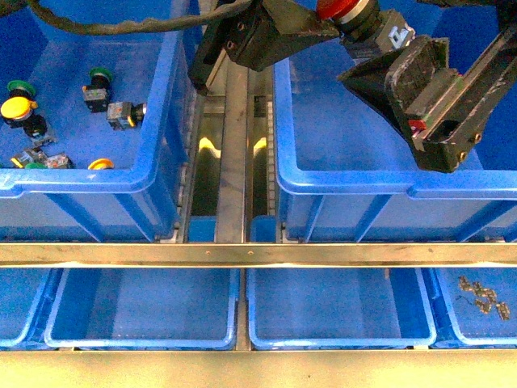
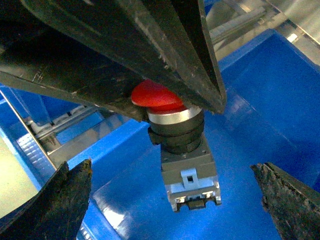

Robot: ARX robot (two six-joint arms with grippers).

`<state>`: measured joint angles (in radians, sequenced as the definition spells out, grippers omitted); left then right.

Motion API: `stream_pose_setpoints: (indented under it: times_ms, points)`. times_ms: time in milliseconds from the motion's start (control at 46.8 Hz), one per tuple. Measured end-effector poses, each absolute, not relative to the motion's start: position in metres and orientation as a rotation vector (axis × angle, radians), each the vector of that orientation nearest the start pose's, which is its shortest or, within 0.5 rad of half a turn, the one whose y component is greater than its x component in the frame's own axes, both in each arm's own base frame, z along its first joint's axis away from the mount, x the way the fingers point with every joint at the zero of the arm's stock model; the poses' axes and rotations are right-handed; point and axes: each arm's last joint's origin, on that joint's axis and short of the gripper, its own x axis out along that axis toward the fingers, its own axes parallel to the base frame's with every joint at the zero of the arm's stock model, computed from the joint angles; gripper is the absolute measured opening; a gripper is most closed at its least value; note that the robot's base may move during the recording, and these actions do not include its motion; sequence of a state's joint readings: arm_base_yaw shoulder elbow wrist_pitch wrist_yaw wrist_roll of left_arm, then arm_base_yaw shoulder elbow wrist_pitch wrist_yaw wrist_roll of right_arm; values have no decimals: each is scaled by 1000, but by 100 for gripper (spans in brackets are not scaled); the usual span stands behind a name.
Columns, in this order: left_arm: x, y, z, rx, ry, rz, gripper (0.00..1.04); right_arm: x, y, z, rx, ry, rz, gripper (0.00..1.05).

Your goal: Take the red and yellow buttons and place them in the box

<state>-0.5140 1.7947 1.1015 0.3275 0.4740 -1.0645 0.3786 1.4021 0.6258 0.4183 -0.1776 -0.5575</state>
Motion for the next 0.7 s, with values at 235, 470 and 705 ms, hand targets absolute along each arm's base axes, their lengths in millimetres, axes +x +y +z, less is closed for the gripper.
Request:
stream_pose_setpoints:
  times_ms: [235, 470, 705]
  points:
    - [336, -204, 217, -954, 857, -673, 34, 275, 115, 194, -611, 195, 647, 99]
    - [336, -203, 217, -954, 855, -671, 34, 293, 117, 191, -616, 194, 634, 99]
    - [336, -203, 217, -954, 855, -670, 34, 295, 114, 191, -611, 206, 626, 73]
